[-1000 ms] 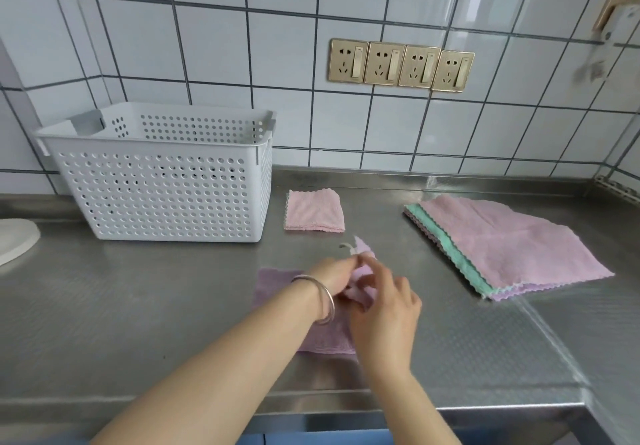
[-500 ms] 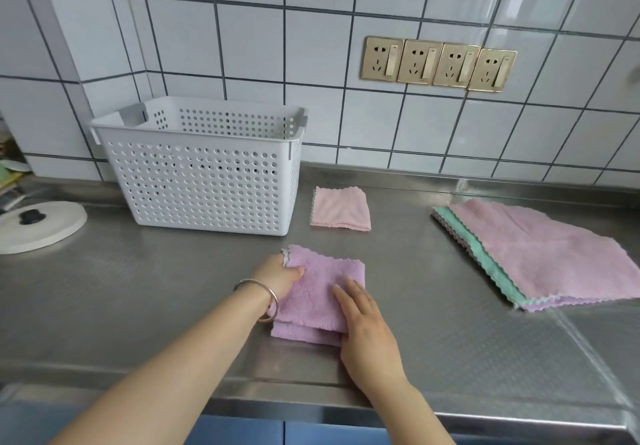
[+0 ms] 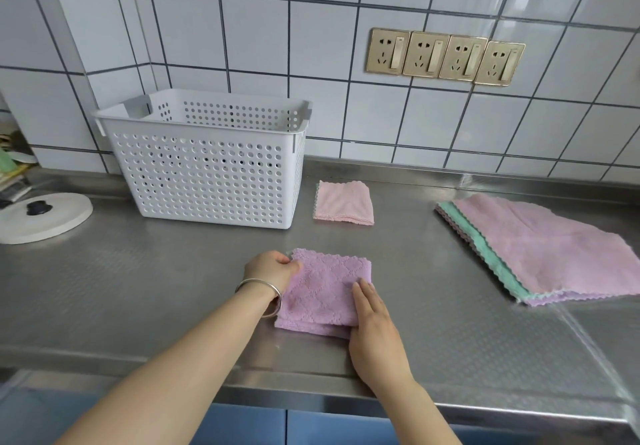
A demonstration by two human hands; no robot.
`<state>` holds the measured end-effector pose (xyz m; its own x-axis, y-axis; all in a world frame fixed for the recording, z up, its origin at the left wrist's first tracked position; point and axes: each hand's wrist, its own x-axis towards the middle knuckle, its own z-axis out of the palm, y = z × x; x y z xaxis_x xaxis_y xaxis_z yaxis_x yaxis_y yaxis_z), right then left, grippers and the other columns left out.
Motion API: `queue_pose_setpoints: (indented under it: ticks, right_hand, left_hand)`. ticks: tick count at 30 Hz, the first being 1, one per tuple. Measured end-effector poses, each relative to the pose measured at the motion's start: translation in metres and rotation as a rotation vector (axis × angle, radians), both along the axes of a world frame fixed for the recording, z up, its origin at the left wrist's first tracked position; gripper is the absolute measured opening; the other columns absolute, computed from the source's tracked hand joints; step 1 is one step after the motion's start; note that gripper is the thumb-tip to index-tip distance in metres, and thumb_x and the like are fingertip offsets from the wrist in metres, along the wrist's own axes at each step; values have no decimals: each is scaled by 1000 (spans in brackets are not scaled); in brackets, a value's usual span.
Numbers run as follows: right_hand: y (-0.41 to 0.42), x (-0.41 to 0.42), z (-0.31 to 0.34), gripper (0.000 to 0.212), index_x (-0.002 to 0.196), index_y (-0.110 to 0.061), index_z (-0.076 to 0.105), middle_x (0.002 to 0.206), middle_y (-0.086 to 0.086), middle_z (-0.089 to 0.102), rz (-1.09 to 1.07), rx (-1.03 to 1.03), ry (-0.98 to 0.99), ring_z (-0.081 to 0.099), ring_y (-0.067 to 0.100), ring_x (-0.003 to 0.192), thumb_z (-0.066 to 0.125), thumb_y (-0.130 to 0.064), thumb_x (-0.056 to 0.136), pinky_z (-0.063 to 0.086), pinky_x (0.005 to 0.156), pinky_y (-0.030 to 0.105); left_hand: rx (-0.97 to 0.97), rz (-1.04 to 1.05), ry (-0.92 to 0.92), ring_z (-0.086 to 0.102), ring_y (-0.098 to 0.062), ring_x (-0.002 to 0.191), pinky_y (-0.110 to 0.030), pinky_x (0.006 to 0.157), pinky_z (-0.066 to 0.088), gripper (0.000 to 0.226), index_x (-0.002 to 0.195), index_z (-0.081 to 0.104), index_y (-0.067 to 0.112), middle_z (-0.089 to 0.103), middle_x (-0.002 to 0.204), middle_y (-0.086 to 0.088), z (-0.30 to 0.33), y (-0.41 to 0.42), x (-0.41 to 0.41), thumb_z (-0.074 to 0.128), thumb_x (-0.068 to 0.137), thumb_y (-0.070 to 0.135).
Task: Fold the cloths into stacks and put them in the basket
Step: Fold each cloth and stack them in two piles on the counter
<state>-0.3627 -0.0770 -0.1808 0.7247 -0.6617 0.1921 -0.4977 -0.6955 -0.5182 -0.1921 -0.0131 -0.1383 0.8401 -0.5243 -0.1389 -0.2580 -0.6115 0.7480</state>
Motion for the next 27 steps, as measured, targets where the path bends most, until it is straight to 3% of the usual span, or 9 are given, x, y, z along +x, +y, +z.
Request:
queue_pose_setpoints:
  ticks: [4,6,8,10,12,16,20,24,27]
  right_hand:
    - [1,-3,0,70,148,-14,18,158,-3,9,-12,0,-13,11,11,145,33,7,84,15,113,16]
    - [0,-4,1,73,145,-9,28,154,5,24,-65,-51,-35,26,18,141,44,10,77,26,111,21]
    - [0,-4,0,79,131,-3,50,134,15,54,-83,-150,-58,55,27,121,64,15,55,48,94,28]
    - [-3,-6,-5,84,118,-5,59,118,15,65,-93,-213,-20,67,28,102,70,17,38,56,73,28]
    - [0,-8,-2,83,121,-8,59,124,14,62,-61,-231,-28,65,27,106,65,20,43,56,68,25]
    - [0,-12,-1,76,143,-16,36,153,1,29,-63,-65,-57,35,18,137,35,17,75,37,102,24]
    - [-6,-13,3,72,139,-12,41,145,5,43,-178,95,-182,44,21,129,33,18,74,31,102,18]
    - [-3,-13,3,79,143,-18,35,153,1,30,-121,74,-112,34,16,137,30,18,73,29,106,18]
    - [-1,-14,2,83,145,-26,30,157,-3,17,-59,31,-51,26,13,141,30,16,73,30,108,22]
  left_hand:
    - [-36,1,-108,59,-21,80,-19,70,37,24,60,52,25,62,74,2,3,-6,1,62,81,23]
    - [-67,-14,-171,54,-18,70,-19,66,35,28,56,49,25,56,59,7,6,-9,-2,62,80,20]
    - [-113,-31,-146,49,-17,62,-22,58,36,26,56,51,24,53,54,9,8,-12,-5,61,80,18]
    - [-144,-32,-65,47,-17,59,-22,53,36,24,57,53,23,53,55,7,5,-14,-7,60,80,18]
    - [-146,-14,11,47,-20,58,-25,53,35,25,58,51,22,52,56,4,1,-14,-7,58,82,17]
    - [-203,25,163,45,-22,60,-27,65,35,26,61,51,21,50,58,0,-6,-14,-8,58,85,15]
    - [-320,49,297,46,-21,59,-29,65,37,23,63,53,19,53,62,-3,-5,-22,-12,63,85,18]
    - [-83,23,-10,47,-28,68,-25,65,34,35,55,44,19,53,66,-8,-8,-17,-12,56,87,17]
    - [-67,40,-86,59,-29,92,-23,73,37,10,79,50,18,66,93,-9,-12,-12,-14,55,88,15]
